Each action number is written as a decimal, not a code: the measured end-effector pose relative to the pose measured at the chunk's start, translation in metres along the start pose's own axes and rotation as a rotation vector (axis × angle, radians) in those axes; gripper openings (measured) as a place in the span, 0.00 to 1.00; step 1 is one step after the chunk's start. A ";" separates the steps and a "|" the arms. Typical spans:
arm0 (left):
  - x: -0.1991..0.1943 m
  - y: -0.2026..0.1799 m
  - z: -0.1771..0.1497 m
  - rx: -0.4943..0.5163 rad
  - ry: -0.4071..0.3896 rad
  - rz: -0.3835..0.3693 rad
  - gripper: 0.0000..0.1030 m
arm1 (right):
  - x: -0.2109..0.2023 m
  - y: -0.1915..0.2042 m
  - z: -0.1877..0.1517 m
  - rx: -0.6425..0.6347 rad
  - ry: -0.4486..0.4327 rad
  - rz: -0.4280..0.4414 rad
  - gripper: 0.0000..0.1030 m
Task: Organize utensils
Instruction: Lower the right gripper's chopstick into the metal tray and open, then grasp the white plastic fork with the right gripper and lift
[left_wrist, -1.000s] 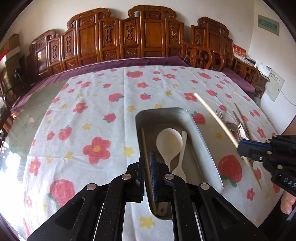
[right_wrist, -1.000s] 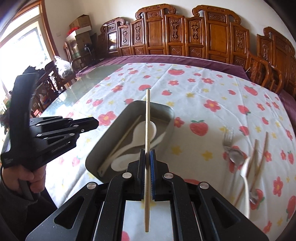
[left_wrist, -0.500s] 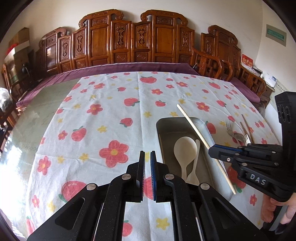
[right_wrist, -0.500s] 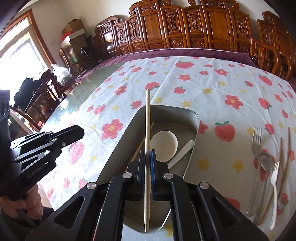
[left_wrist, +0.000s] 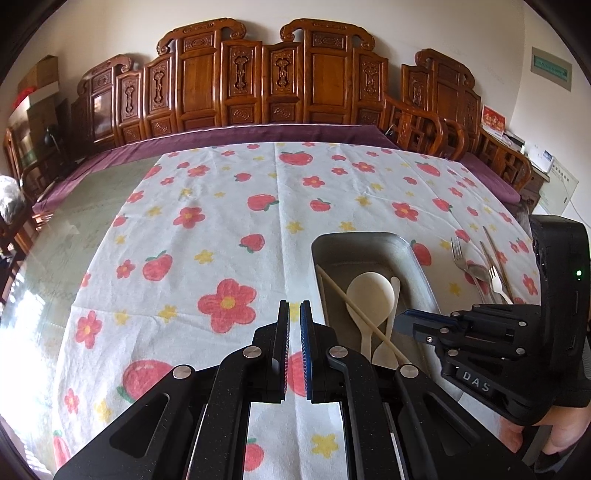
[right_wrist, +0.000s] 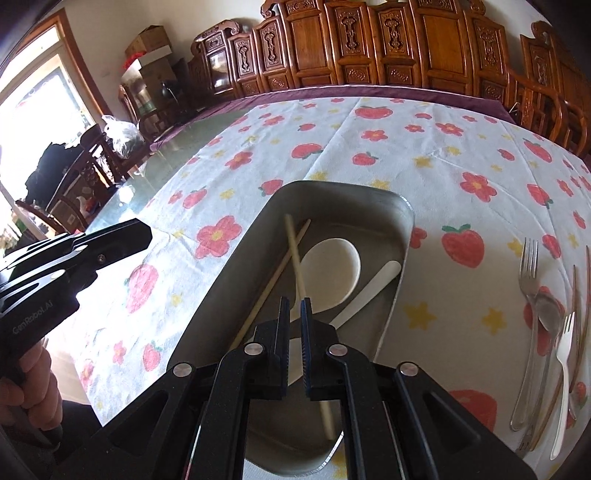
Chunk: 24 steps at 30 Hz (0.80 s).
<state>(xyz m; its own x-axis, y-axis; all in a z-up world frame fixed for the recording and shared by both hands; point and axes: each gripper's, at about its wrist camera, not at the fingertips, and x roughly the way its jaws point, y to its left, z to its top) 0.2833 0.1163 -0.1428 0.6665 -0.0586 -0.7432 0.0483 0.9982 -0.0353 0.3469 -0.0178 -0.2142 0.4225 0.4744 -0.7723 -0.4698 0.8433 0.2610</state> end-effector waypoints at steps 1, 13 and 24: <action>0.000 -0.001 0.000 0.001 -0.001 -0.002 0.05 | -0.006 -0.001 -0.001 -0.008 -0.011 -0.001 0.07; -0.003 -0.039 -0.002 0.052 -0.023 -0.037 0.35 | -0.093 -0.056 -0.042 -0.068 -0.102 -0.122 0.07; -0.007 -0.084 -0.008 0.098 -0.052 -0.087 0.74 | -0.139 -0.143 -0.076 -0.010 -0.106 -0.270 0.24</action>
<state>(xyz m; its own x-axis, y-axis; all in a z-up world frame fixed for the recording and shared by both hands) 0.2681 0.0327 -0.1401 0.6941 -0.1478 -0.7046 0.1786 0.9835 -0.0304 0.2960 -0.2234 -0.1881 0.6113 0.2573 -0.7484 -0.3369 0.9403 0.0481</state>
